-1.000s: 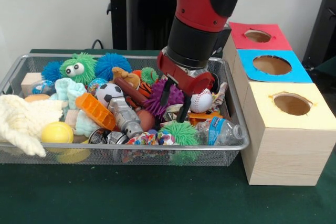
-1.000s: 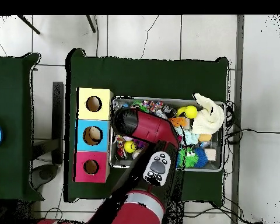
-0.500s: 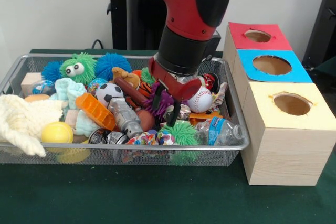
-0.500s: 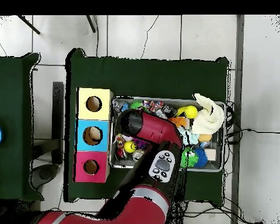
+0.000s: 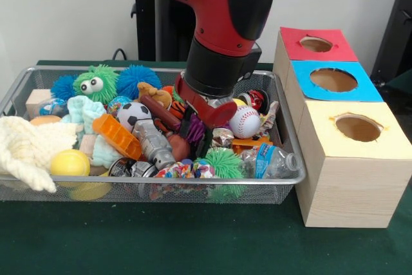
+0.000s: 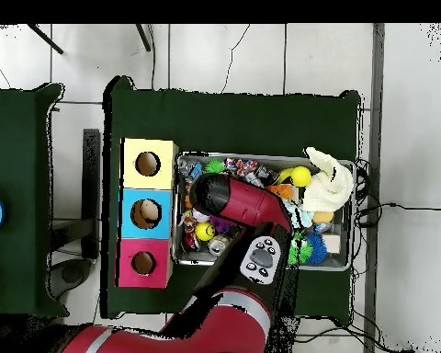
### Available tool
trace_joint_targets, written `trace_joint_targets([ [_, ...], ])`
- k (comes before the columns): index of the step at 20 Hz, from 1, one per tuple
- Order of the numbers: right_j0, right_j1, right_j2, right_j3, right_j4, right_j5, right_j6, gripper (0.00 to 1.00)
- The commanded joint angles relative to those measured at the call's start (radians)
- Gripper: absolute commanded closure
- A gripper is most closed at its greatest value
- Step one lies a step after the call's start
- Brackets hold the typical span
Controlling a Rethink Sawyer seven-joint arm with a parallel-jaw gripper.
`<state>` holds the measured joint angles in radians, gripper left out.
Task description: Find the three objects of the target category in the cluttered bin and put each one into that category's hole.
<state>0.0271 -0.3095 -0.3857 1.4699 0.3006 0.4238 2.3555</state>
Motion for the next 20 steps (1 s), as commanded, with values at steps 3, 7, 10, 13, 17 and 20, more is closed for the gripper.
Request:
trace_joint_targets([
  [3, -0.004, 0.067, 0.074, -0.072, 0.056, 0.046, 0.183, 0.0],
  [7, 0.0, 0.066, 0.074, -0.078, 0.065, 0.057, 0.189, 0.0],
  [10, -0.005, 0.066, 0.081, -0.08, 0.073, 0.061, 0.185, 0.0],
  [13, -0.004, 0.058, 0.089, -0.067, 0.079, 0.053, 0.178, 0.0],
  [17, -0.004, 0.039, 0.093, -0.044, 0.084, 0.06, 0.171, 0.0],
  [20, 0.002, 0.007, 0.086, -0.019, 0.084, 0.085, 0.17, 0.0],
])
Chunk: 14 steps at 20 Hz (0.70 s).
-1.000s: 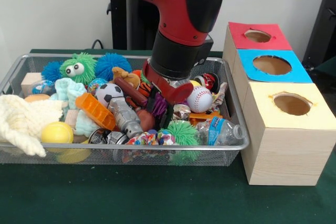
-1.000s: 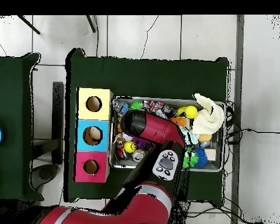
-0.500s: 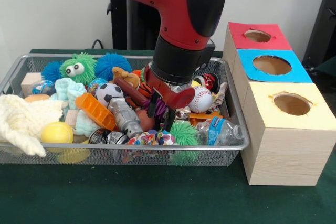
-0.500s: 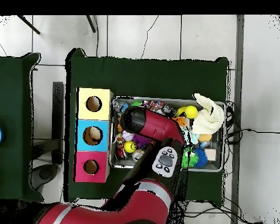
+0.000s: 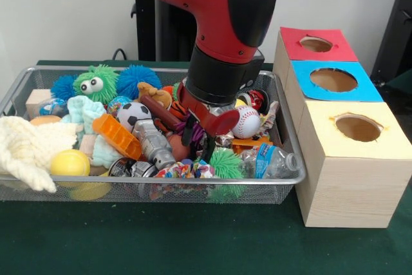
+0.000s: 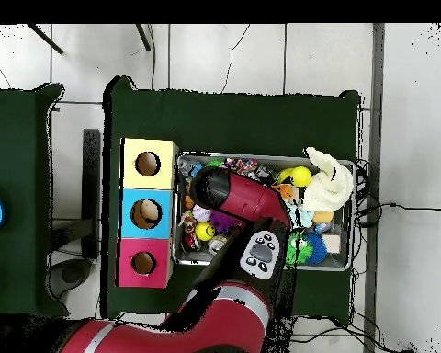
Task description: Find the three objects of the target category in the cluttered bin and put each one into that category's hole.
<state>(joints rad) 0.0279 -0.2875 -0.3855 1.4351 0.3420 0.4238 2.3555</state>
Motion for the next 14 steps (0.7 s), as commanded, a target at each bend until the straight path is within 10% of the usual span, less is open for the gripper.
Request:
trace_joint_targets([
  [1, 0.007, -0.027, 0.08, 0.024, 0.042, 0.096, 0.174, 0.0],
  [14, 0.026, -0.064, 0.064, 0.022, 0.048, 0.173, 0.191, 0.0],
])
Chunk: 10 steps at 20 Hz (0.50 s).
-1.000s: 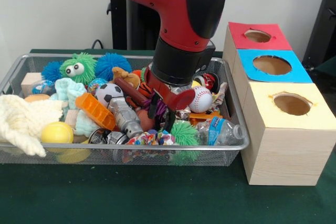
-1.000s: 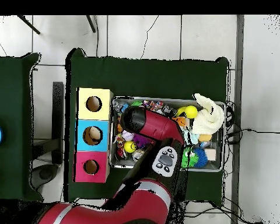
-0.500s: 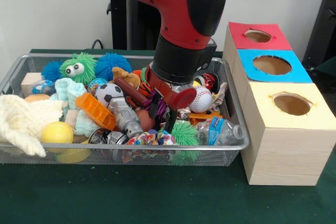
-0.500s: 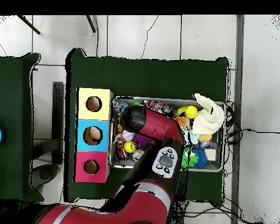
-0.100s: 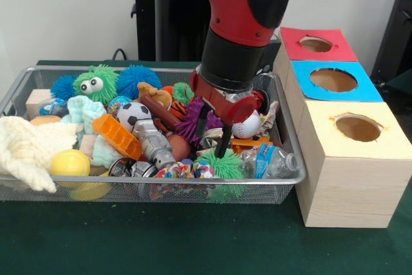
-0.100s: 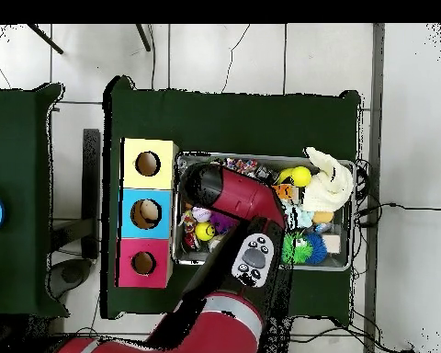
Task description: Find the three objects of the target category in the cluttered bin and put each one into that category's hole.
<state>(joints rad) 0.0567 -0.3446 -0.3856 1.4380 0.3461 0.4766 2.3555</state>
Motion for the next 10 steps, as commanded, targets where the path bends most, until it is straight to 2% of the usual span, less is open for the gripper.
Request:
trace_joint_targets([
  [1, -0.004, -0.007, 0.066, 0.018, 0.045, 0.119, 0.19, 0.0],
  [10, -0.031, 0.014, 0.082, 0.003, 0.04, 0.093, 0.165, 0.0],
])
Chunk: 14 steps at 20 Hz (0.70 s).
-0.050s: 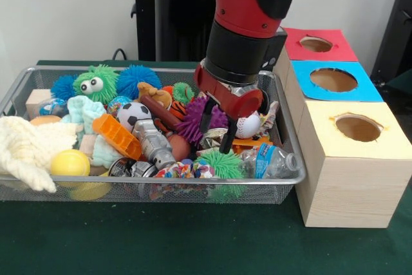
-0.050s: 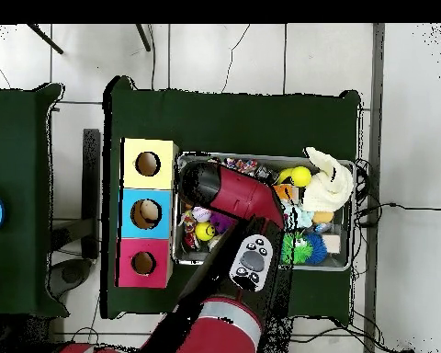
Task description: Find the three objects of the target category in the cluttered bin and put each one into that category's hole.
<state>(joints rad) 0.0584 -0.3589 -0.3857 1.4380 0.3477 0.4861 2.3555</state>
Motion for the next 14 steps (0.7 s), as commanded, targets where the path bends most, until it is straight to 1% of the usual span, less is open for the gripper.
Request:
trace_joint_targets([
  [1, -0.037, 0.031, 0.082, 0.0, 0.037, 0.082, 0.161, 0.0],
  [14, -0.063, 0.053, 0.082, -0.031, 0.023, 0.078, 0.138, 0.0],
])
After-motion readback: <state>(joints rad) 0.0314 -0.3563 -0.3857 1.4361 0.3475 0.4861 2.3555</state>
